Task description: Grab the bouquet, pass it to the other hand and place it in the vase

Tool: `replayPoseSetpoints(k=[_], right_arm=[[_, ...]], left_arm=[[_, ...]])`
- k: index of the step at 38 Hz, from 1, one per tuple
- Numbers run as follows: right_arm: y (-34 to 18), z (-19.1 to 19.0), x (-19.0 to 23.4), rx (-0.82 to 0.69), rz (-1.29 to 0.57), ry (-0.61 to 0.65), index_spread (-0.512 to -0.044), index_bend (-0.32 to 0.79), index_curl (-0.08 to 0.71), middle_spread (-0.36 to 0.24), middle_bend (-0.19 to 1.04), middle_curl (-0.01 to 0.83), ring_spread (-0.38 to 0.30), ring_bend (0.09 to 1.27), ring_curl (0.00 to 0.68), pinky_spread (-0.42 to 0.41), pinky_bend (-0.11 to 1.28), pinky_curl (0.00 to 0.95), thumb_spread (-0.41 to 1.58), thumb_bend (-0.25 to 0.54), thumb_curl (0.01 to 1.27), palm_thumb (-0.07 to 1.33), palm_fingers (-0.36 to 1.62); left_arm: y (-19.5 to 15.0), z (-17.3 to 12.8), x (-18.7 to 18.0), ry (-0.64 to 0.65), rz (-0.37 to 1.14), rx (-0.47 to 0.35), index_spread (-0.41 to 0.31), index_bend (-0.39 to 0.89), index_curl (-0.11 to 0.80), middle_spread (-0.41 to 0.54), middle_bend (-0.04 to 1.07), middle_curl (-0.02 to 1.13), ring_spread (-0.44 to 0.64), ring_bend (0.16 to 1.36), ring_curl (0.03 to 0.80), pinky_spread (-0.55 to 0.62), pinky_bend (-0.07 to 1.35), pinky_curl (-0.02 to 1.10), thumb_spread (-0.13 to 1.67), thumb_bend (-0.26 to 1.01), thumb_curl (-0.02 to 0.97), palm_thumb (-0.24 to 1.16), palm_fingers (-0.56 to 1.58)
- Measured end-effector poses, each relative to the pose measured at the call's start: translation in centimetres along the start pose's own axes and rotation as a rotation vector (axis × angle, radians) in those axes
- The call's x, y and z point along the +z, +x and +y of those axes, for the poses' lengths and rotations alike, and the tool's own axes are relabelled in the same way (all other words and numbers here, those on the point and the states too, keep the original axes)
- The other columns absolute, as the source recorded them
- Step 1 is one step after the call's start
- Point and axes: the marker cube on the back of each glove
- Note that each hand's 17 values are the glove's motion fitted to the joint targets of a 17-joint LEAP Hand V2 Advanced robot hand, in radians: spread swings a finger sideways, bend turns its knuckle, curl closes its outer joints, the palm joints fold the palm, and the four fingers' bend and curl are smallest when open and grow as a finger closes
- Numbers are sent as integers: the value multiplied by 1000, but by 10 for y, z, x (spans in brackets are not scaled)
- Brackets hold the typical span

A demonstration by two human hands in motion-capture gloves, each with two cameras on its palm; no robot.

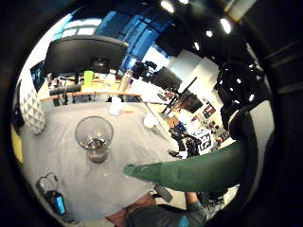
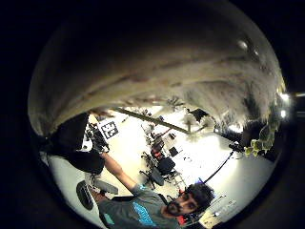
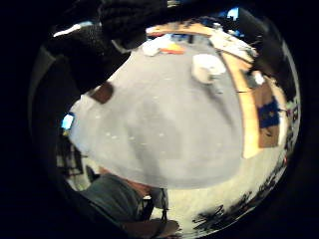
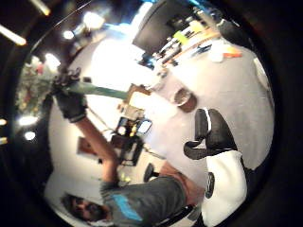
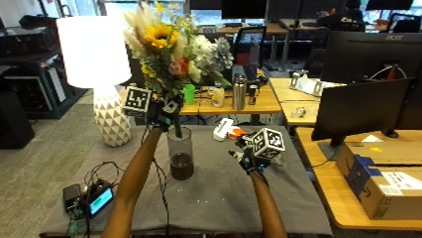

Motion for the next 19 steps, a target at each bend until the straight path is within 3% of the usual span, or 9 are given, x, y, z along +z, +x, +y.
replayPoseSetpoints(k=[7,11,15,19], right_arm=[[36,-1,-27,69,214,59,-287,185,468,-15,270,429,136,276,311,299,608,397,998,-44,580,894,392],[49,3,-39,103,254,88,-302,180,454,7,229,411,166,231,292,332,585,380,1028,-36,563,857,357],[57,8,-49,127,264,108,-311,179,442,20,202,399,189,195,279,351,559,366,1049,-27,549,842,339],[67,10,-59,161,269,124,-316,182,435,32,179,388,206,182,271,364,544,356,1063,-25,538,829,339]], left_arm=[[-28,-22,-36,101,10,-8,-272,184,423,-338,552,592,-351,838,483,-405,611,455,1255,-18,293,654,1261],[-68,-45,-57,160,-37,101,-273,183,438,-340,553,600,-350,831,483,-403,601,453,1253,-19,283,643,1255],[-104,-50,-63,199,22,-116,-276,182,452,-338,545,606,-350,831,486,-399,593,453,1248,-24,271,622,1248],[-143,-59,-63,202,34,-150,-278,181,466,-338,538,611,-348,819,484,-395,577,451,1236,-24,262,603,1235]])
